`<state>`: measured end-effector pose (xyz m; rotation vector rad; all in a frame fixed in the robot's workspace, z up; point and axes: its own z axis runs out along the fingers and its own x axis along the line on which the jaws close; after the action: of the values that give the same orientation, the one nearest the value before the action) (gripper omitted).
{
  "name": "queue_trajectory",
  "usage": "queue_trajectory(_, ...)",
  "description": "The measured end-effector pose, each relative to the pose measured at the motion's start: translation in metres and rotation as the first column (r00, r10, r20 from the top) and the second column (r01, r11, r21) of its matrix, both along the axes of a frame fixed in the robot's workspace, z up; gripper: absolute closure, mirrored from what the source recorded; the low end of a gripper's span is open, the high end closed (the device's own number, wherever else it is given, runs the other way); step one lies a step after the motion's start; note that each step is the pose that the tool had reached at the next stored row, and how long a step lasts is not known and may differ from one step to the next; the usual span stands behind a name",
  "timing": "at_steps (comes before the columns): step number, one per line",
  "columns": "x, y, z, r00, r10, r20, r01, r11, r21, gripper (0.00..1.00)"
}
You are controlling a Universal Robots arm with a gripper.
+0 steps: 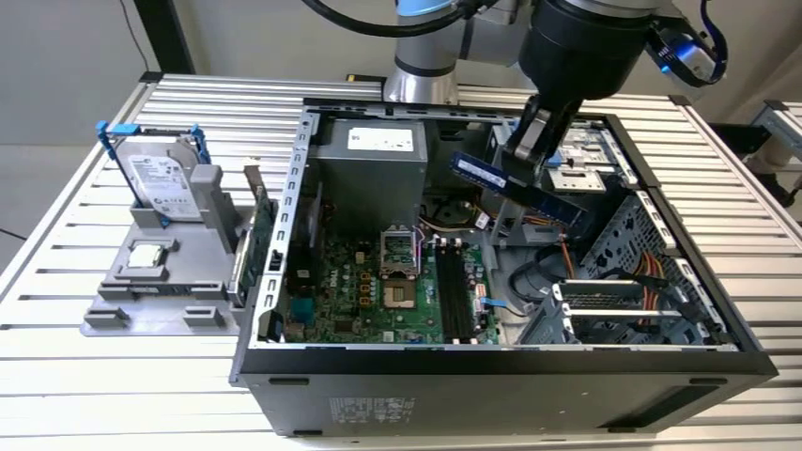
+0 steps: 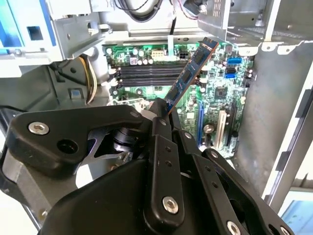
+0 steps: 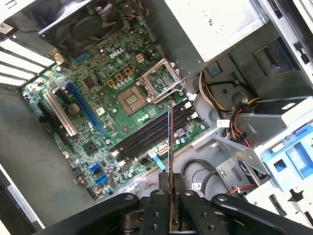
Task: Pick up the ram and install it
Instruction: 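Pick up the ram and move it above insertion slot, then insert the ram into the slot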
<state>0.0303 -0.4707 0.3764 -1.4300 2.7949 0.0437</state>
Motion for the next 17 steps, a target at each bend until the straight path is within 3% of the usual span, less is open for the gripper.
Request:
queue_trajectory(8, 0.0, 0.0, 0.0, 0.9956, -0.093, 0.0, 0.093, 0.9956, 0.0, 1.0)
queue_trajectory(12, 0.0, 0.0, 0.0, 0.9901, -0.14, 0.0, 0.14, 0.9901, -0.0001, 1.0)
queue_trajectory(17, 0.0, 0.0, 0.0, 0.98, -0.199, -0.0001, 0.199, 0.98, 0.0, 1.0)
